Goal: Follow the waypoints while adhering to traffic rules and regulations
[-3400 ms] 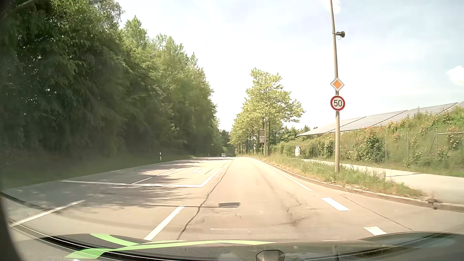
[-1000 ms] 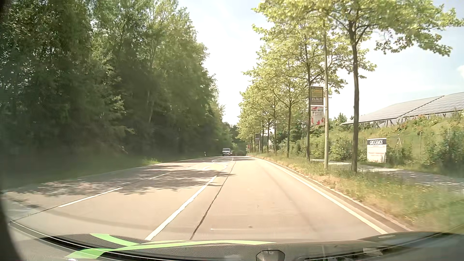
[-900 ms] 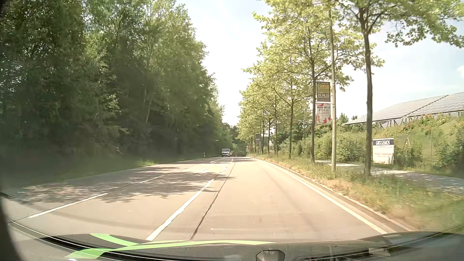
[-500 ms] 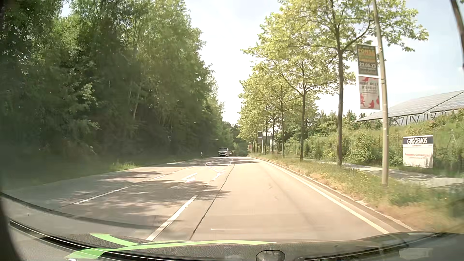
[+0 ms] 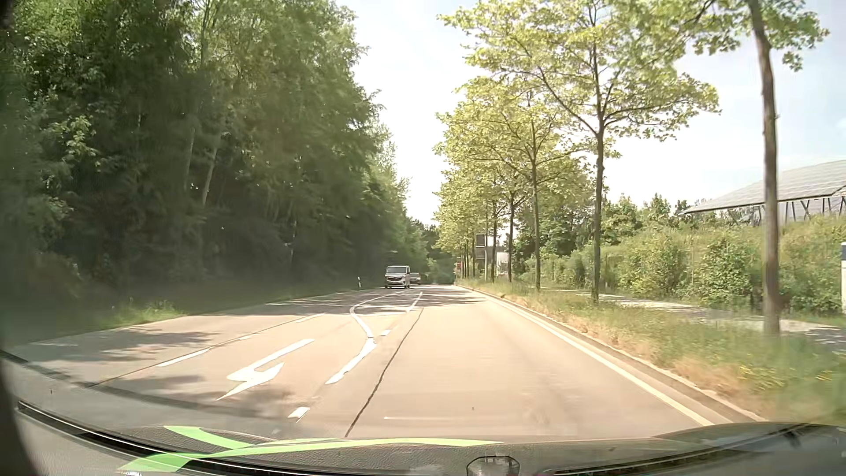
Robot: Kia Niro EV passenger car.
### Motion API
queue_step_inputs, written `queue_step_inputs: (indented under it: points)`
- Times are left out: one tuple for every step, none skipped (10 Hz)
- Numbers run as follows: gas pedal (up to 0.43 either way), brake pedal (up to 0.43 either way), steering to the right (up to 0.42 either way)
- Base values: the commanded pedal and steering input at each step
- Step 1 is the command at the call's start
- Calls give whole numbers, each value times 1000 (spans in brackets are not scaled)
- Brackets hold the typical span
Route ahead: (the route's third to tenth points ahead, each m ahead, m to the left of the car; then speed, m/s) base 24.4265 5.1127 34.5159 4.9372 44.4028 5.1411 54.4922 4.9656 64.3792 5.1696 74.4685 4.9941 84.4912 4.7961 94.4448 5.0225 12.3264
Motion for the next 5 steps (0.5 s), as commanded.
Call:
queue_step_inputs:
  points:
    - [150,0,-6]
    - [150,0,-6]
    - [150,0,-6]
    - [150,0,-6]
    - [150,0,-6]
